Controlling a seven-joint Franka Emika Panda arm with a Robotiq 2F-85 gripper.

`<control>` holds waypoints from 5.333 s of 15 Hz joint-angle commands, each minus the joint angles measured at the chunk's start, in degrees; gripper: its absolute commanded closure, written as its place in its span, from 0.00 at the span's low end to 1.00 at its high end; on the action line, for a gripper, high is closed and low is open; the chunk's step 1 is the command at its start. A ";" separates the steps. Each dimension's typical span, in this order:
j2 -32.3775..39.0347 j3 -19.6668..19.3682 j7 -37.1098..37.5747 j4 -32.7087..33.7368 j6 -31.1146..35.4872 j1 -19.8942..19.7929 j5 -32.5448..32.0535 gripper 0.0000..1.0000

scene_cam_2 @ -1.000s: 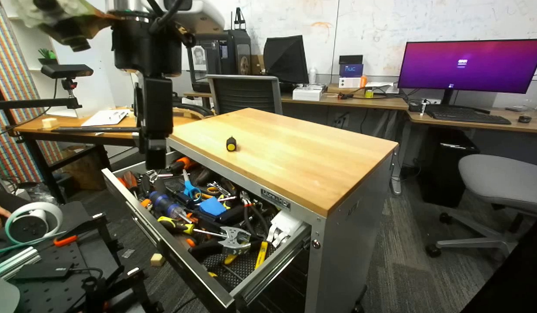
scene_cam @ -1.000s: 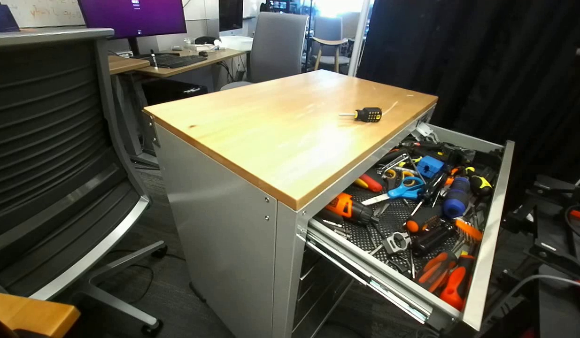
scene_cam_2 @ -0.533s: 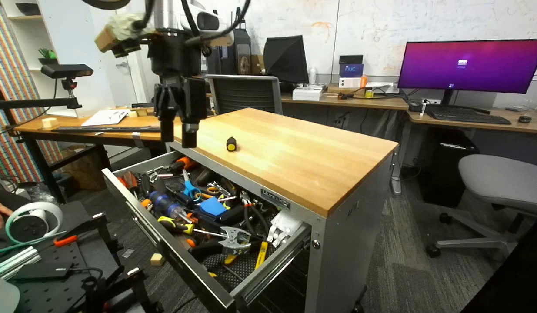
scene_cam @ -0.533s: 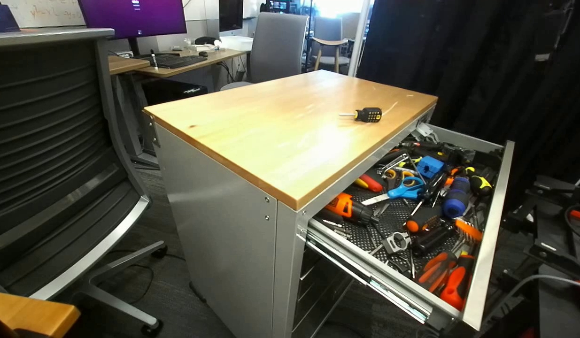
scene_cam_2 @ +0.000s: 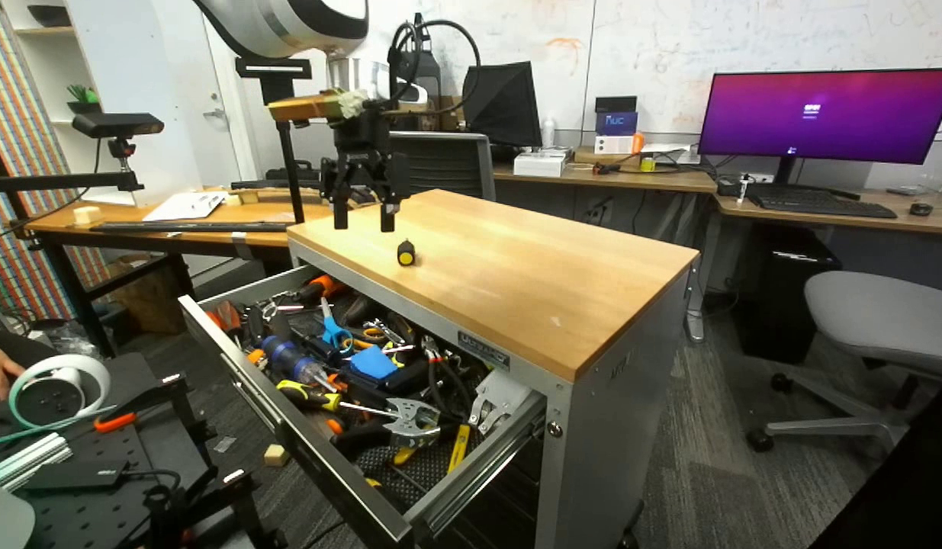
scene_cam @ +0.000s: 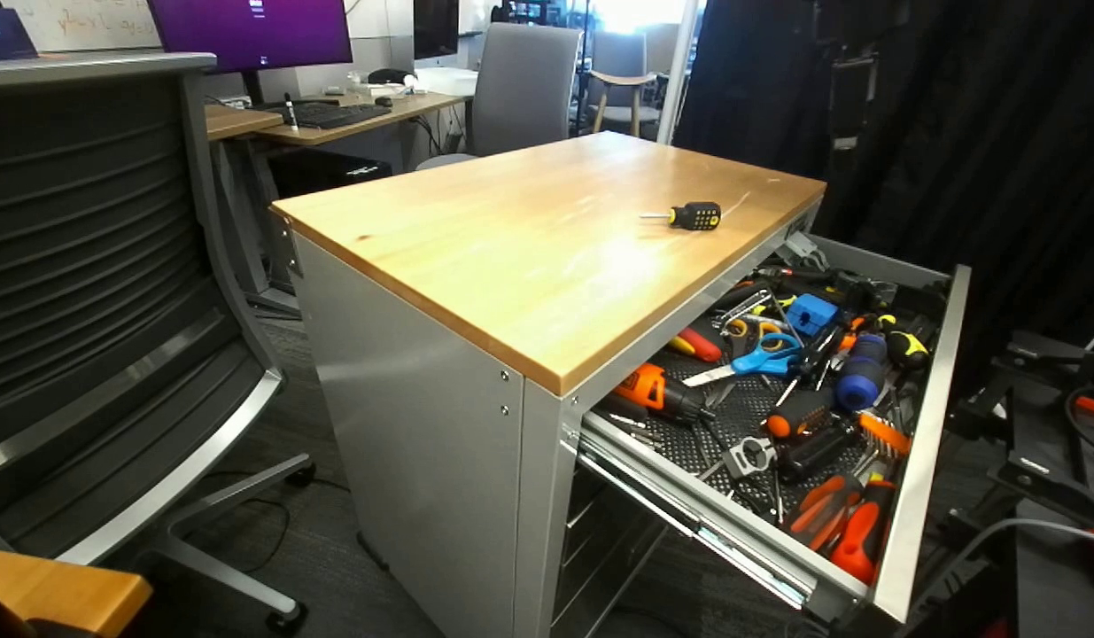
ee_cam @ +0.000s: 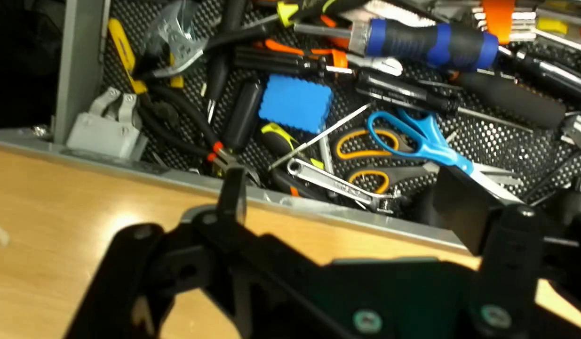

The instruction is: Put the screwdriver in the first top open drawer the close the drawer

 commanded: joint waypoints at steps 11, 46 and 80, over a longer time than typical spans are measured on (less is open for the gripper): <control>20.90 0.95 2.38 17.00 8.71 4.75 0.05 0.00; 1.55 1.51 14.25 -12.05 12.71 5.76 -3.99 0.00; 16.29 -2.56 29.32 -13.19 22.94 7.77 -7.38 1.00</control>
